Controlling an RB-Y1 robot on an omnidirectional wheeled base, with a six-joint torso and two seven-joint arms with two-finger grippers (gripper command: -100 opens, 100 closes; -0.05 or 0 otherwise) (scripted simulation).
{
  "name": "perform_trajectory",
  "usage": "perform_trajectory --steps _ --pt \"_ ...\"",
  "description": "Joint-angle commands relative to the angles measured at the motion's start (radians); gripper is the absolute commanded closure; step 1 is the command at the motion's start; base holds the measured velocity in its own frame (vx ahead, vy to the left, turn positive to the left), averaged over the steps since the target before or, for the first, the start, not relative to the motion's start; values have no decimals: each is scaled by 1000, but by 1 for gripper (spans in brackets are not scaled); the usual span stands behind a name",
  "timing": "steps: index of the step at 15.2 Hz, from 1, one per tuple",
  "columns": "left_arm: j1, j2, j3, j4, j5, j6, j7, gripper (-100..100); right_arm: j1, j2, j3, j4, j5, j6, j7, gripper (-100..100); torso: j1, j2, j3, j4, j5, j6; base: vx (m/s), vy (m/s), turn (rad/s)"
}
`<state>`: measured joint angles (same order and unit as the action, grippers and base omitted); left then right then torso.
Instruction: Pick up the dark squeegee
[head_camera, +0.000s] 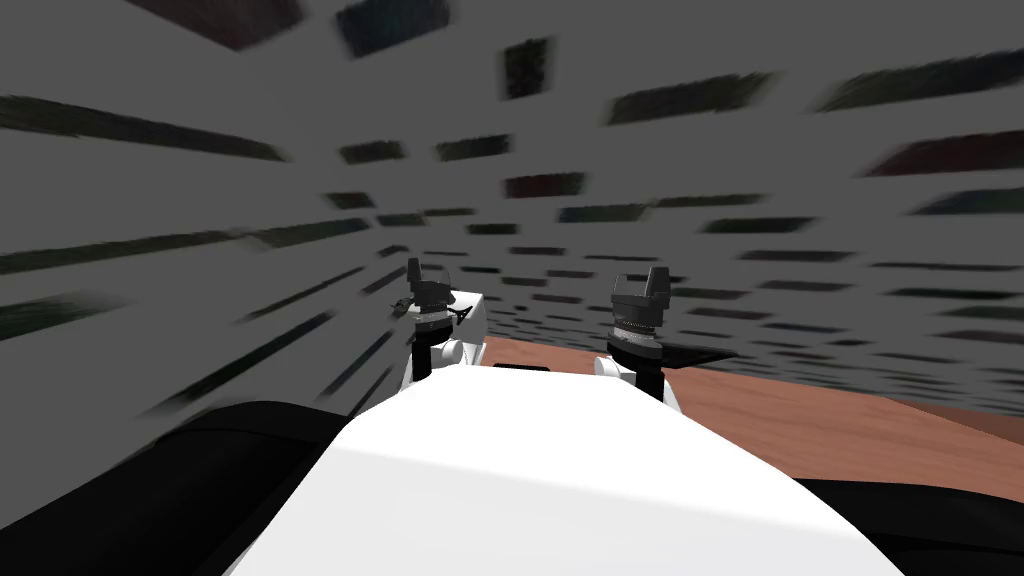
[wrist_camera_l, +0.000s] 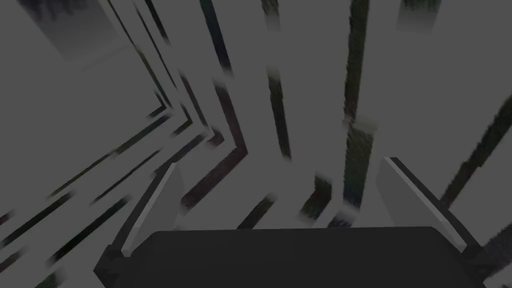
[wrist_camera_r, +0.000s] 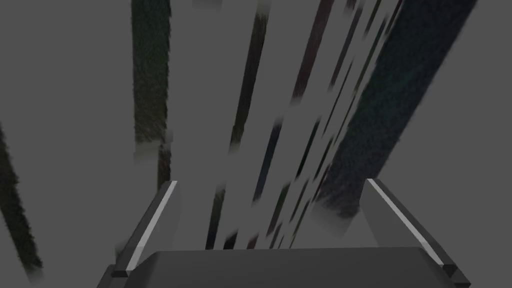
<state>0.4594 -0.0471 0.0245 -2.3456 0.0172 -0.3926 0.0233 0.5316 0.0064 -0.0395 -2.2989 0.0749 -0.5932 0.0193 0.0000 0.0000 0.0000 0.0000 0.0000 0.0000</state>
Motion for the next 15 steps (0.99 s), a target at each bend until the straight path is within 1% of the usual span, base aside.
perform_trajectory --steps 1,2,3,4,5,6,7,8,9,10,11,12,13,14,15 --pt "-1 49 3 0 2 17 -2 -100 0 0 0 0 0 0 0 0 0 0 0 0 0 0 0 0 0" --pt "-1 49 3 0 2 17 -2 -100 0 0 0 0 0 0 0 0 0 0 0 0 0 0 8 0 1" --pt "-2 83 5 1 4 35 -4 -100 0 0 0 0 0 0 0 0 0 0 0 0 0 0 11 1 2" --pt "-2 83 5 1 4 35 -4 -100 0 0 0 0 0 0 0 0 0 -1 0 0 0 0 12 2 1" --pt "-4 117 9 1 7 58 -6 -100 0 0 0 0 0 0 0 0 0 -1 0 0 0 0 16 -1 2" --pt "-4 117 9 1 7 58 -6 -100 0 0 0 0 0 0 0 0 0 -1 -1 0 0 0 16 -1 2" --pt "-6 149 13 2 10 86 -9 -100 0 0 0 0 0 0 0 0 0 -1 -1 0 0 0 20 1 3" --pt "-8 173 18 3 14 114 -12 -100 0 0 0 0 0 0 0 0 1 -1 -1 0 0 0 30 -1 4" --pt "-8 179 18 3 14 120 -12 -100 0 0 0 0 0 0 0 0 1 -2 -1 0 0 0 31 -2 3" --pt "-11 207 23 4 18 151 -16 -100 0 0 0 0 0 0 0 0 0 -2 -1 0 0 0 31 2 5" --pt "-11 207 23 4 18 158 -16 -100 0 0 0 0 0 0 0 0 1 -2 -1 -1 0 0 30 4 3" --pt "-14 232 30 5 23 193 -20 -100 0 0 0 0 0 0 0 0 1 -2 -1 -1 0 0 30 3 2" --pt "-14 232 30 5 23 201 -20 -100 0 0 0 0 0 0 0 0 1 -2 -1 -1 0 0 28 1 3" --pt "-17 256 37 6 28 224 -25 -100 0 0 0 0 0 0 0 0 1 -2 -1 -1 0 0 34 -2 5" --pt "-17 256 37 6 28 245 -25 -100 0 0 0 0 0 0 0 0 0 -3 -1 -1 0 0 34 -1 3"
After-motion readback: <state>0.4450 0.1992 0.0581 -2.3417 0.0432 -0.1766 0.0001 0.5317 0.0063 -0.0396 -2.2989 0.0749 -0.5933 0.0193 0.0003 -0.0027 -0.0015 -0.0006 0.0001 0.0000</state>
